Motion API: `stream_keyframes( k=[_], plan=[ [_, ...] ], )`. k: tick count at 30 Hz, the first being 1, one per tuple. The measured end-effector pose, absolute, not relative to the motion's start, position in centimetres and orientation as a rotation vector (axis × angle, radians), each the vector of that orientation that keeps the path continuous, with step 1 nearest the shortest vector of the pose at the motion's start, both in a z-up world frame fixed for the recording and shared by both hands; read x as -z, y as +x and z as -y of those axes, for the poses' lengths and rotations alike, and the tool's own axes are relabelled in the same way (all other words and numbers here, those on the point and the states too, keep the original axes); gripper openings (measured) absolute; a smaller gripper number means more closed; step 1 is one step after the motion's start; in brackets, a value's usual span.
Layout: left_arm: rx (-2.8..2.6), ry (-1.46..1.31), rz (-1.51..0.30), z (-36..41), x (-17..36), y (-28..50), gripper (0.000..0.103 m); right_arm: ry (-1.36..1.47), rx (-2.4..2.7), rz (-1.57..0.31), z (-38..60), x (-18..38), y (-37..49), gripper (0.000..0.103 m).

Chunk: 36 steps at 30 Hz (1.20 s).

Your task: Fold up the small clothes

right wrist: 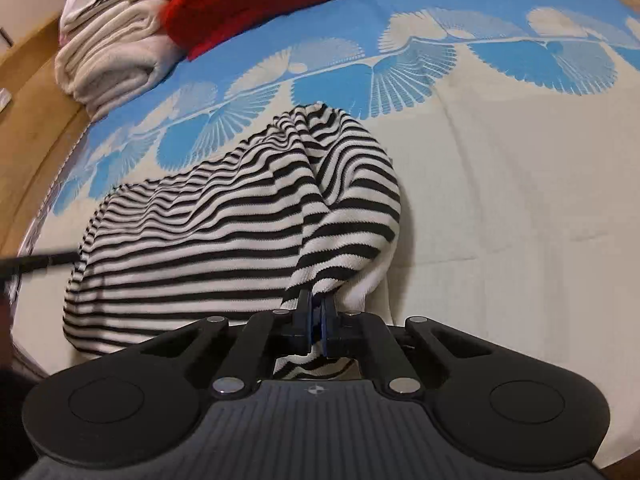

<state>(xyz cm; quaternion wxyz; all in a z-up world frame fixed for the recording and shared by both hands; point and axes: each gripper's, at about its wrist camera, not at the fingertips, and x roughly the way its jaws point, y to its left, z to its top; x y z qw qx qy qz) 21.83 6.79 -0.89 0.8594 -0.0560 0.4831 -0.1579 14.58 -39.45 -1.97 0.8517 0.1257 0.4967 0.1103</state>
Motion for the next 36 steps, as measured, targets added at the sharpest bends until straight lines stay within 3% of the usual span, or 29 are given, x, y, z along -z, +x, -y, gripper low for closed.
stream_keyframes(
  k=[4, 10, 13, 21, 28, 36],
  plan=[
    [0.066, -0.056, -1.207, -6.9, 4.8, 24.4, 0.032, 0.129, -0.007, -1.218, 40.6, 4.7, 15.0, 0.002],
    [0.061, -0.176, -1.016, -7.8, 0.9, 24.6, 0.032, 0.191, 0.119, -0.971, 42.2, 0.9, 15.6, 0.006],
    [0.062, -0.215, -1.003, -8.6, 0.6, 24.9, 0.032, 0.269, 0.030, -0.874, 41.0, -0.5, 16.4, 0.006],
    [0.038, -0.282, -1.000, -10.7, 0.5, 25.1, 0.032, 0.210, -0.172, -0.915, 32.6, 0.9, 21.8, 0.007],
    [0.044, -0.306, -0.999, -10.9, 0.4, 25.5, 0.032, 0.225, 0.084, -1.097, 32.5, 4.7, 25.9, 0.009],
    [0.057, -0.286, -0.973, -12.0, -0.5, 24.9, 0.032, 0.193, -0.075, -0.865, 28.6, 0.3, 23.1, 0.011]
  ],
)
